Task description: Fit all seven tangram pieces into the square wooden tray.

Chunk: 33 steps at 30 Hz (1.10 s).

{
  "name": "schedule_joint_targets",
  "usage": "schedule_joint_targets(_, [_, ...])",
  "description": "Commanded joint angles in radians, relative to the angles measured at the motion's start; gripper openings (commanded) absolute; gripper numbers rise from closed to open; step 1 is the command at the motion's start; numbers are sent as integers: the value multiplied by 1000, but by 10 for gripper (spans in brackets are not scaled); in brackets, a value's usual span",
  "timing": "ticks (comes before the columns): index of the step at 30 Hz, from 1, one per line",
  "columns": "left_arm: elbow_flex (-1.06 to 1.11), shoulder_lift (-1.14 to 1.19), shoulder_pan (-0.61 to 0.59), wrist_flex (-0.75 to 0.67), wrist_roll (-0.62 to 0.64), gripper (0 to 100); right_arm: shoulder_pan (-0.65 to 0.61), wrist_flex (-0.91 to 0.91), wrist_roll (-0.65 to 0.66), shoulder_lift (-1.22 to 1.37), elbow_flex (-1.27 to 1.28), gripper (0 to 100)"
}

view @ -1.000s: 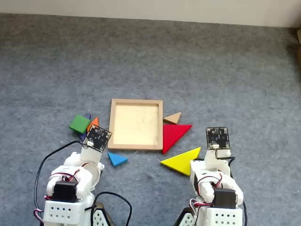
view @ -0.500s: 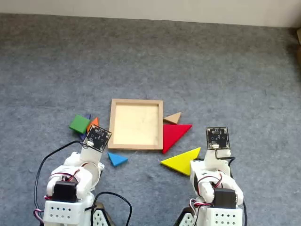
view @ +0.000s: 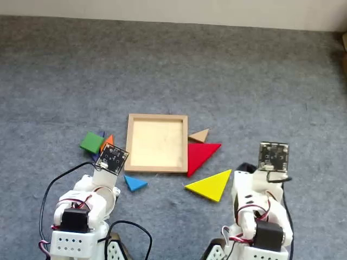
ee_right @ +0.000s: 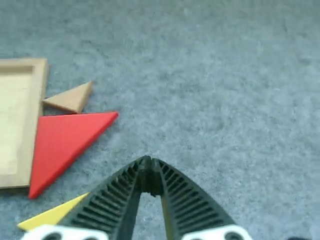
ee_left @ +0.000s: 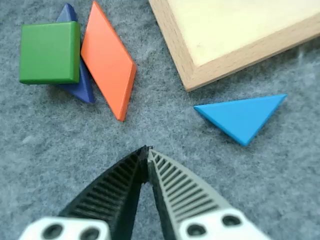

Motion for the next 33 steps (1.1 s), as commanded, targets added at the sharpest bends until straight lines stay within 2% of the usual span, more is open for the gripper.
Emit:
schedule_joint_targets(1, [19,-31,-5,5,5,7,-87,-18,3,145,-133,6])
schedule_joint_targets(5, [19,-31,-5,5,5,7,-173,-18,-58,394,-277,11])
schedule_joint_targets(15, [19,-31,-5,5,5,7,-400,-28,-370,900,-542,167])
schedule_joint_targets(18, [19,-31,-5,5,5,7,-464,-125,-434,1000,-576,184])
schedule_joint_targets(22, [19,-31,-5,5,5,7,-481,-266,-462,1102,-579,189])
schedule_joint_targets(27, [19,-31,-5,5,5,7,-486,-282,-476,1267,-613,189])
schedule_joint_targets(33, [19,-31,-5,5,5,7,-524,-249,-686,1494,-774,235])
